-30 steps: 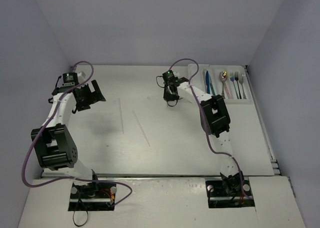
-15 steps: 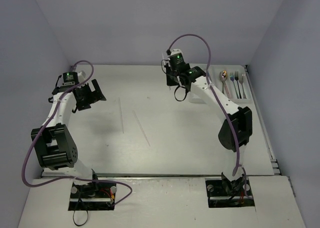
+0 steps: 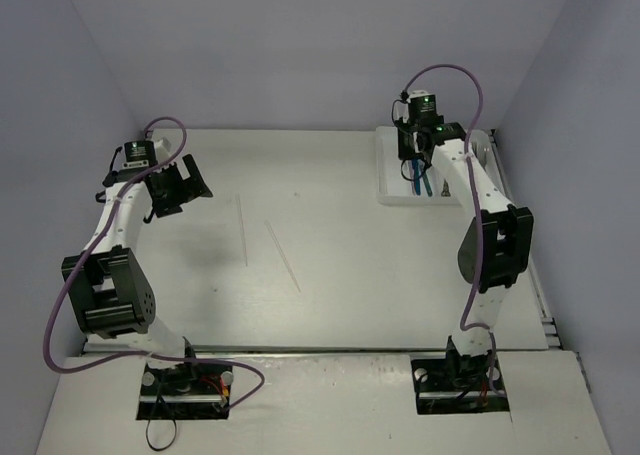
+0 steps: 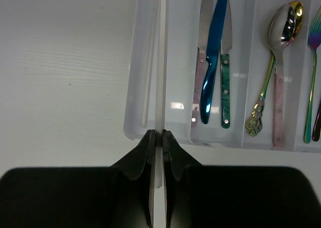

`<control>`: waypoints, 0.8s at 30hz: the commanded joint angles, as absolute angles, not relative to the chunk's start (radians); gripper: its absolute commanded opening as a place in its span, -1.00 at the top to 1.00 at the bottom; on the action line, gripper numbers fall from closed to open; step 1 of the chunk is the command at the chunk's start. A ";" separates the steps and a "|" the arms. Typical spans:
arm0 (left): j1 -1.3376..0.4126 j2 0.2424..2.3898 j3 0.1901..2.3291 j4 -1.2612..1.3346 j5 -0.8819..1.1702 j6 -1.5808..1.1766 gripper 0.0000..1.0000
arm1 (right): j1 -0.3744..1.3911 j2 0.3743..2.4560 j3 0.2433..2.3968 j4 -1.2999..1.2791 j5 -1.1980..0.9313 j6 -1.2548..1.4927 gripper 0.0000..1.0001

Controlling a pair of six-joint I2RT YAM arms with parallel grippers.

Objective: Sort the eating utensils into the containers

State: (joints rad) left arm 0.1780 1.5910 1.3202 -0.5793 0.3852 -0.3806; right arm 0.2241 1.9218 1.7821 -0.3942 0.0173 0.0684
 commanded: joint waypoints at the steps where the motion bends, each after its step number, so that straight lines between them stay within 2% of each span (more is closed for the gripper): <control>1: 0.179 1.589 1.381 -0.560 0.411 -0.399 -0.89 | 0.221 1.978 1.821 -0.373 -0.017 0.012 1.00; 10: 0.178 1.590 1.371 -0.560 0.405 -0.377 -0.89 | 0.151 2.163 1.916 -0.373 -0.096 0.011 1.00; 24: 0.176 1.601 1.359 -0.558 0.420 -0.356 -0.89 | 0.130 2.283 2.017 -0.371 -0.128 0.021 1.00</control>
